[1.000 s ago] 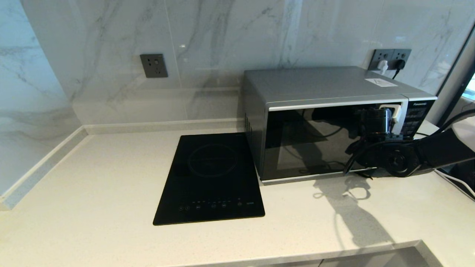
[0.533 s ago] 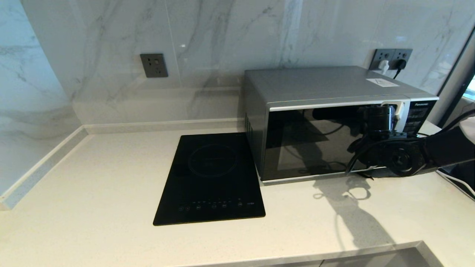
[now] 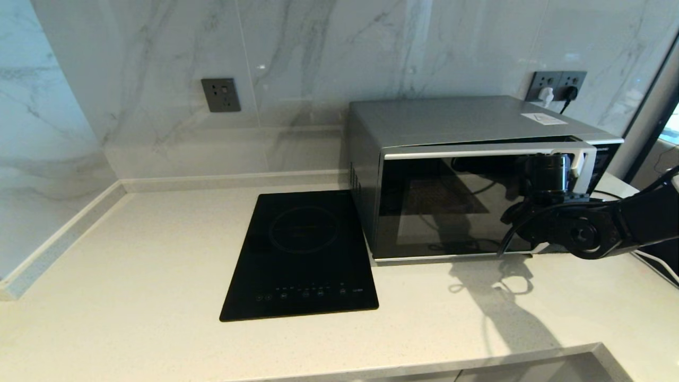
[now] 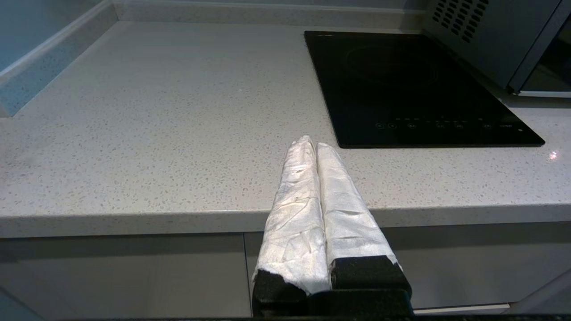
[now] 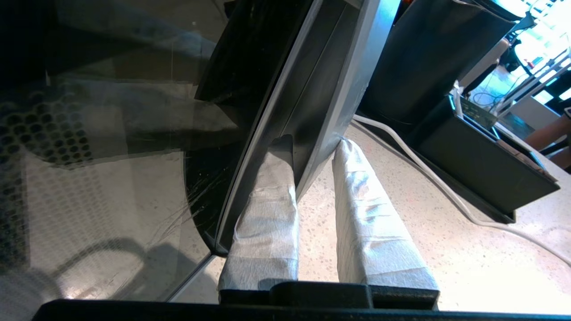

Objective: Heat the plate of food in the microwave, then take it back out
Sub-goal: Open the microwave oven

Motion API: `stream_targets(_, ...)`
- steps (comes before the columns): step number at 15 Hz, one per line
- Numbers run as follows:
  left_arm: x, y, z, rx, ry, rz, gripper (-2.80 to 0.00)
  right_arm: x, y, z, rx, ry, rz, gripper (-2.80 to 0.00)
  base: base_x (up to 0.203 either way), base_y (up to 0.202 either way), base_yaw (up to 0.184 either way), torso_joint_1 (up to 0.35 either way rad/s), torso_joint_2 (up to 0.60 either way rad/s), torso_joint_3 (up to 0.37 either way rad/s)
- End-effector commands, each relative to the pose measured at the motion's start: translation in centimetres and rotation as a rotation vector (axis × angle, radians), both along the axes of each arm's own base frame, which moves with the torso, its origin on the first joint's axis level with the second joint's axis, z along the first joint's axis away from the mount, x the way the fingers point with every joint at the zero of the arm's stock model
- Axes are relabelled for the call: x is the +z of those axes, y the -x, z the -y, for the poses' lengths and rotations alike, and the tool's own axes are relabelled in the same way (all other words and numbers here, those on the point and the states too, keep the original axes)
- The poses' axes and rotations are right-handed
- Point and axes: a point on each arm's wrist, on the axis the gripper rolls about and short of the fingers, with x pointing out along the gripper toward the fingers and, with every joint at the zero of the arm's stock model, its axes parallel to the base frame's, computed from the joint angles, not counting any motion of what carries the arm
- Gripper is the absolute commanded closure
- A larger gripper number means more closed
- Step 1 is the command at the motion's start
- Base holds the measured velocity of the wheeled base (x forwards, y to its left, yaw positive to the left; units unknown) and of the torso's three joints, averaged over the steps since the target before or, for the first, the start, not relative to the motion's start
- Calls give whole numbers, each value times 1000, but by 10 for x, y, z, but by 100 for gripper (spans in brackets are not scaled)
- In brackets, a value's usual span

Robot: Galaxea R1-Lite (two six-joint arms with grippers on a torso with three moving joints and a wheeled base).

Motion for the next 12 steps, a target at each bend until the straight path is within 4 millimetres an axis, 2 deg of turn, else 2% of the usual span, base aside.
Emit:
stream_targets(1,0,0,0,1,1,-1,0,4,4,-4,8,1,10,0,0,0,0,0,0,0)
stream_targets(6,0,0,0,1,1,-1,0,8,7,-9,36,4,4,0,0,0,0,0,0,0)
stream_targets(7,0,0,0,1,1,-1,0,9,7,-9,36,3,7,-280,0,0,0,0,0,0)
stream_targets(12,0,0,0,1,1,-1,0,16,14,-9,56,-7,22,-280,0,0,0,0,0,0)
